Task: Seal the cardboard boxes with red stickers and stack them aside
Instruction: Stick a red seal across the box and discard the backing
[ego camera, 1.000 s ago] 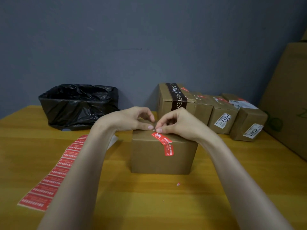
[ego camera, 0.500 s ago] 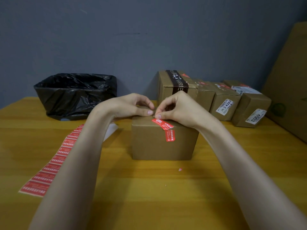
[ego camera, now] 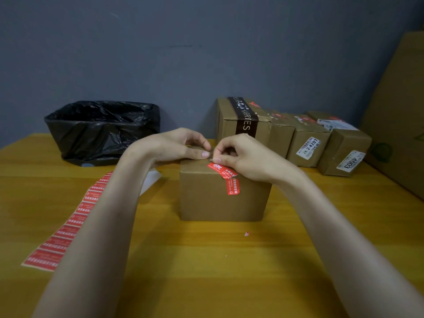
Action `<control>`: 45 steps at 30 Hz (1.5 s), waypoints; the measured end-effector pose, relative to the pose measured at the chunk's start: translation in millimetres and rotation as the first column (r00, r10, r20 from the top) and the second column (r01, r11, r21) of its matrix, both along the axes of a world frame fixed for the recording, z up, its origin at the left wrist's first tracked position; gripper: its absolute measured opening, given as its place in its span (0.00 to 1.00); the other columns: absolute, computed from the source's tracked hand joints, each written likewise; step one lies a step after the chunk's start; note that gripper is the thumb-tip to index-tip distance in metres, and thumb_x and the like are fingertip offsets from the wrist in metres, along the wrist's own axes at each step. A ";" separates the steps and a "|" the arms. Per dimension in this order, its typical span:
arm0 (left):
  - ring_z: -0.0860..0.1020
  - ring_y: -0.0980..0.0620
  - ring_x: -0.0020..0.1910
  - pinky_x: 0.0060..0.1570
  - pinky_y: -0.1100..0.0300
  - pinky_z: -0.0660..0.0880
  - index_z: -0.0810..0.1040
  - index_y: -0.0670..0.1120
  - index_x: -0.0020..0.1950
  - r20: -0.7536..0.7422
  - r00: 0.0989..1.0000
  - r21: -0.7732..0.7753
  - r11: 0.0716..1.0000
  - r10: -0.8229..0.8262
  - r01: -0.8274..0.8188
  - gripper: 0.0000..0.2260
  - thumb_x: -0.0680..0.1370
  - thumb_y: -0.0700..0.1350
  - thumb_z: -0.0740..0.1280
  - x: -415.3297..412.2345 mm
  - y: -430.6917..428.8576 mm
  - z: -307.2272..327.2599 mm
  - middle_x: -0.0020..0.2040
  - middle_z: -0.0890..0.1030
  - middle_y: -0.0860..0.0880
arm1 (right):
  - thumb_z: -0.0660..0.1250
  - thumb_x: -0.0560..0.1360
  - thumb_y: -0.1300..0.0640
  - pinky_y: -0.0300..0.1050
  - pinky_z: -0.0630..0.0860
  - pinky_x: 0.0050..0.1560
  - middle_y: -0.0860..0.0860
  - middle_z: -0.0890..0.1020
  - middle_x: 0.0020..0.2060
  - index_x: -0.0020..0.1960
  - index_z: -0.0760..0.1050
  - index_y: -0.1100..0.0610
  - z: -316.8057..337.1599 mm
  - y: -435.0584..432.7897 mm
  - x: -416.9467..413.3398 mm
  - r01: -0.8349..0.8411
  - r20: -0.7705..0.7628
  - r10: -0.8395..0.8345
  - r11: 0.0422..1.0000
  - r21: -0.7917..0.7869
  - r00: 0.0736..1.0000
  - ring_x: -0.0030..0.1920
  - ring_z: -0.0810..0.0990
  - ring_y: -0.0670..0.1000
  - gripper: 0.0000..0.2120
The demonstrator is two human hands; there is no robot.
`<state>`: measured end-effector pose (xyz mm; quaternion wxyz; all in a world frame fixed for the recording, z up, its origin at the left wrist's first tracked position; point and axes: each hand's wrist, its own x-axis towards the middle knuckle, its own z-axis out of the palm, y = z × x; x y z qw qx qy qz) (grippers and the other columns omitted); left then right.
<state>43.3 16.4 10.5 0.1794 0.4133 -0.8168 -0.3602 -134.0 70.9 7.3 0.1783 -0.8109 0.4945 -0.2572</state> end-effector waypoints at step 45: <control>0.75 0.61 0.51 0.48 0.73 0.72 0.77 0.49 0.52 -0.037 0.999 0.011 1.000 -0.011 0.011 0.06 0.76 0.47 0.66 1.6 -2.2 -5.2 0.51 0.78 0.54 | 0.74 0.68 0.61 0.31 0.73 0.45 0.46 0.82 0.39 0.37 0.82 0.51 -0.4 0.9 -3.2 -0.016 0.209 0.025 0.999 -0.042 0.978 0.43 0.79 0.42 0.06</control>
